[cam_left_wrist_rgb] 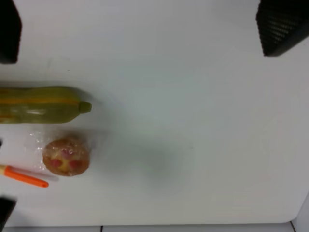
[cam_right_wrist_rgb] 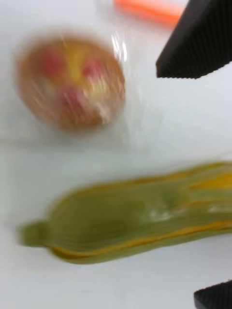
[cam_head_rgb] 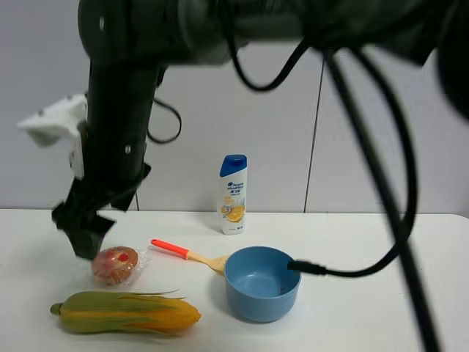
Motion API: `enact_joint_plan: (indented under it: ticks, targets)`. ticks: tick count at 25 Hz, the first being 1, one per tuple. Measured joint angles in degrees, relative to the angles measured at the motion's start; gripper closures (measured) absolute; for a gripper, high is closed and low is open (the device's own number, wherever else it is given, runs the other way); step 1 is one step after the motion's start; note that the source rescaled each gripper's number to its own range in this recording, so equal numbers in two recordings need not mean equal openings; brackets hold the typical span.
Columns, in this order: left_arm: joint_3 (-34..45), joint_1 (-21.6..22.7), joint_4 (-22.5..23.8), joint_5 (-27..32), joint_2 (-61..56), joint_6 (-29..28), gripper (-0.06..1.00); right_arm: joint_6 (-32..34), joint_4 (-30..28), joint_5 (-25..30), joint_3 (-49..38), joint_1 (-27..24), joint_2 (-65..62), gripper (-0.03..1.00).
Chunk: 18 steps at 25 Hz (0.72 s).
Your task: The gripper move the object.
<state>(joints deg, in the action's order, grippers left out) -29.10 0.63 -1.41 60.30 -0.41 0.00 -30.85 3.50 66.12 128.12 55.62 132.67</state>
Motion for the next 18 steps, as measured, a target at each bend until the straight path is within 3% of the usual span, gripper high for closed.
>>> enact_joint_plan:
  ticks: [10, 18]
  targets:
    - [0.00, 0.00, 0.00, 0.00, 0.00, 0.00, -0.06, 6.37, -9.57, 2.43, 0.00, 0.00, -22.48, 0.01]
    - [0.00, 0.00, 0.00, 0.00, 0.00, 0.00, -0.06, 18.14, -20.95, 3.64, 0.00, 0.00, -34.04, 0.01]
